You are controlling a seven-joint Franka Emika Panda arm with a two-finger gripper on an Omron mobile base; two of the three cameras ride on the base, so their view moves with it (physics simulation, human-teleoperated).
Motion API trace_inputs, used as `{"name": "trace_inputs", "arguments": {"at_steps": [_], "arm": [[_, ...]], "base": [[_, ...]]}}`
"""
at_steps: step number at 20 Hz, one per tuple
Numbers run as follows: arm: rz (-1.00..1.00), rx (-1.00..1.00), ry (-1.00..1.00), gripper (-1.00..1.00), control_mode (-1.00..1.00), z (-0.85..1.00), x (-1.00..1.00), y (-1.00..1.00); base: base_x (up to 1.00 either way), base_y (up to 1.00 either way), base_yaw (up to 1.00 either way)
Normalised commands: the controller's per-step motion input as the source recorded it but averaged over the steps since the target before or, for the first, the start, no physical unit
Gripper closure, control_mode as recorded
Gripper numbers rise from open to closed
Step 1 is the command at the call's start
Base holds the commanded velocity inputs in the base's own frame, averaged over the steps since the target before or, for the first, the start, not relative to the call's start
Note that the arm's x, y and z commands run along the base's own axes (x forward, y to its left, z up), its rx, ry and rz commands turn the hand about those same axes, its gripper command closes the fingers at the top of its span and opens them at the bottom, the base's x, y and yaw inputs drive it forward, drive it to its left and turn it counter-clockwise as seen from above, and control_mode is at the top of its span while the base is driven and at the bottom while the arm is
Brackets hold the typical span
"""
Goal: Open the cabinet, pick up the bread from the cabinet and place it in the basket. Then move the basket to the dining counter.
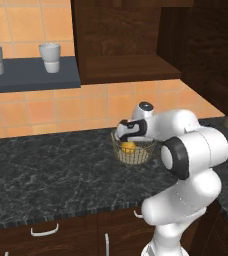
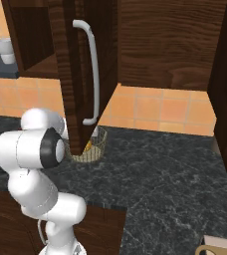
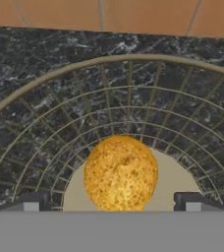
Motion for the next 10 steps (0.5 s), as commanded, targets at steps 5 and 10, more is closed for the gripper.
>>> {"name": "trace_inputs", "arguments": {"at_steps": [5,10], "arm": [[0.06,-0.09,0.00,-1.00,-1.00,0.91,-0.63,0.02],[0.20,-0.12,0.00,-1.00,-1.00,0.26,-0.93,0.04]], "base": [[0.00,0.00,0.00],[0.00,0.00,0.00]]}}
